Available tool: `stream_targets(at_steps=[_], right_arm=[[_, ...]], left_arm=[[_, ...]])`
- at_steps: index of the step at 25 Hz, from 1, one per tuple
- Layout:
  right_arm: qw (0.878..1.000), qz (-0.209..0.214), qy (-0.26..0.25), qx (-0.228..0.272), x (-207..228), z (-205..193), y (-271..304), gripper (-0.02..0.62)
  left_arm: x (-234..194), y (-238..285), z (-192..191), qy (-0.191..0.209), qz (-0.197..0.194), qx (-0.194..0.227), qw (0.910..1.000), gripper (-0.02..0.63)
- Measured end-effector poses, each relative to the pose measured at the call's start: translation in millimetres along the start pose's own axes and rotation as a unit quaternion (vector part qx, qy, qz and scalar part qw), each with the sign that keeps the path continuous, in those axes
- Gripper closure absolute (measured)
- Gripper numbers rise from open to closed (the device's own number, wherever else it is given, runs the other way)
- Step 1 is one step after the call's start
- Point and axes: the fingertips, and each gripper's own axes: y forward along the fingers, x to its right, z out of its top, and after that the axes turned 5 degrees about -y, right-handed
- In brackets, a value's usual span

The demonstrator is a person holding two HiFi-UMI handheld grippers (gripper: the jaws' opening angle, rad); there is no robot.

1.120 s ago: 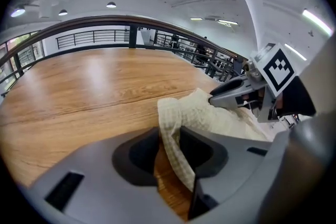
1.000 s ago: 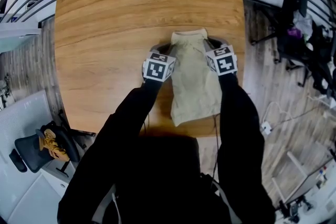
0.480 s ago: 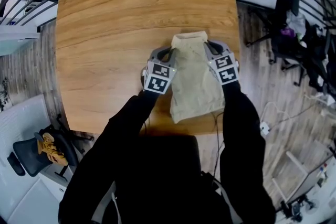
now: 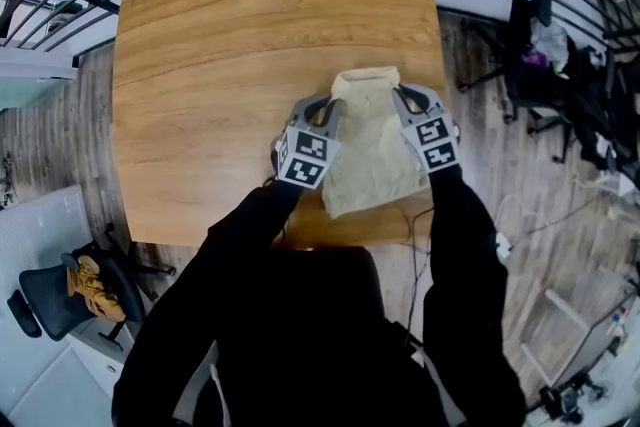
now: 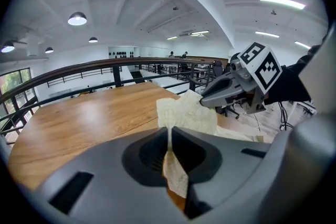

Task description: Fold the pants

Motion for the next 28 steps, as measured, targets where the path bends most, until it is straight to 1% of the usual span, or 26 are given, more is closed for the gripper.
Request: stream_targets(at_steps=[5,9,13,15,20,22,24,26,28], right_arm=[[1.000,-0.005,-0.001,0.021,-10,1,-32,0.572],[0.999,-0.008,-0.010,0.037,-18,-2,-53,0.572],[0.997,-0.021,-0.046,0.062,-32,-9,-74,0.572],[0.995,-0.020,-0.067,0.066,-40,-15,-84,0.572],[0.994,-0.015,-0.082,0.070,-56,-30,-101,0.571],[0.993,-0.019,-0.093,0.071,-63,-36,-106,0.572],[0.990,-0.026,-0.118,0.073,-69,-41,-111,0.571],[0.984,-0.037,-0.157,0.072,-75,-47,-115,0.572],[0.976,-0.052,-0.202,0.067,-82,-53,-121,0.572]], left_arm=[[24,-25,2,0.002,-0.002,0.016,0.9999,0.583],[41,-39,-2,0.012,0.006,0.031,0.9994,0.583],[57,-53,-2,0.048,0.020,0.053,0.9972,0.583],[66,-59,-4,0.067,0.024,0.061,0.9956,0.583],[82,-68,-14,0.092,0.023,0.067,0.9932,0.583],[90,-72,-19,0.113,0.023,0.070,0.9909,0.583],[99,-74,-23,0.147,0.024,0.074,0.9861,0.583],[107,-76,-27,0.185,0.027,0.079,0.9793,0.583],[113,-79,-32,0.221,0.032,0.086,0.9709,0.583]])
